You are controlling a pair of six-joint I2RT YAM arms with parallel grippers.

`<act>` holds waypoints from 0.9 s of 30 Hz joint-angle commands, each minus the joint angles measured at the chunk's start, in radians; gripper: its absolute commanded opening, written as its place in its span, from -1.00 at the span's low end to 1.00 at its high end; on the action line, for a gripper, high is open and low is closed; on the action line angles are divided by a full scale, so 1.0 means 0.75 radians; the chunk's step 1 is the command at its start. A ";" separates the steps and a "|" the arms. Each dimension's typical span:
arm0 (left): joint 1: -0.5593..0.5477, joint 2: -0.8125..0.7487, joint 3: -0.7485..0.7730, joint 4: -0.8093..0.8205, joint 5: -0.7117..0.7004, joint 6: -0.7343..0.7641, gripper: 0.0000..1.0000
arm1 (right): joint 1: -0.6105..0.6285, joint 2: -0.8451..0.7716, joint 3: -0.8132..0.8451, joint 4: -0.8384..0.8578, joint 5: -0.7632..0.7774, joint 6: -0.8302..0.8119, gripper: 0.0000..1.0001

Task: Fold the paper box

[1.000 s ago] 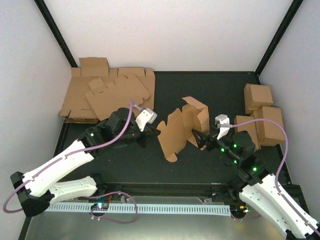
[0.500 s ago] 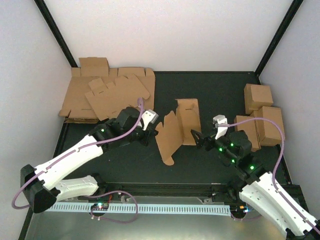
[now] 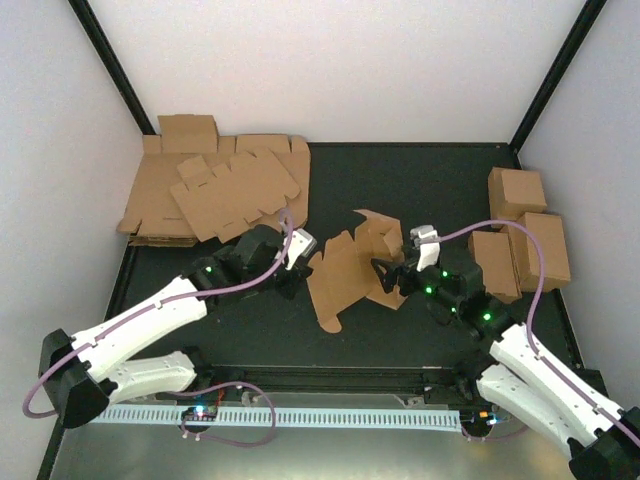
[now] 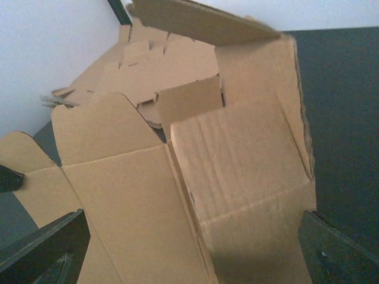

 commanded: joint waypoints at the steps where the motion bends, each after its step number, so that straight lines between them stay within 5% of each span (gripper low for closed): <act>1: -0.009 0.000 0.122 -0.027 0.059 0.002 -0.97 | 0.002 -0.075 0.021 0.071 0.044 0.009 0.99; 15: 0.019 -0.109 0.228 0.020 0.332 -0.329 -0.93 | 0.001 -0.343 -0.101 0.014 0.175 0.035 0.99; 27: 0.043 -0.072 -0.012 0.448 0.696 -0.648 -0.97 | 0.002 -0.497 -0.121 -0.047 0.260 0.028 0.98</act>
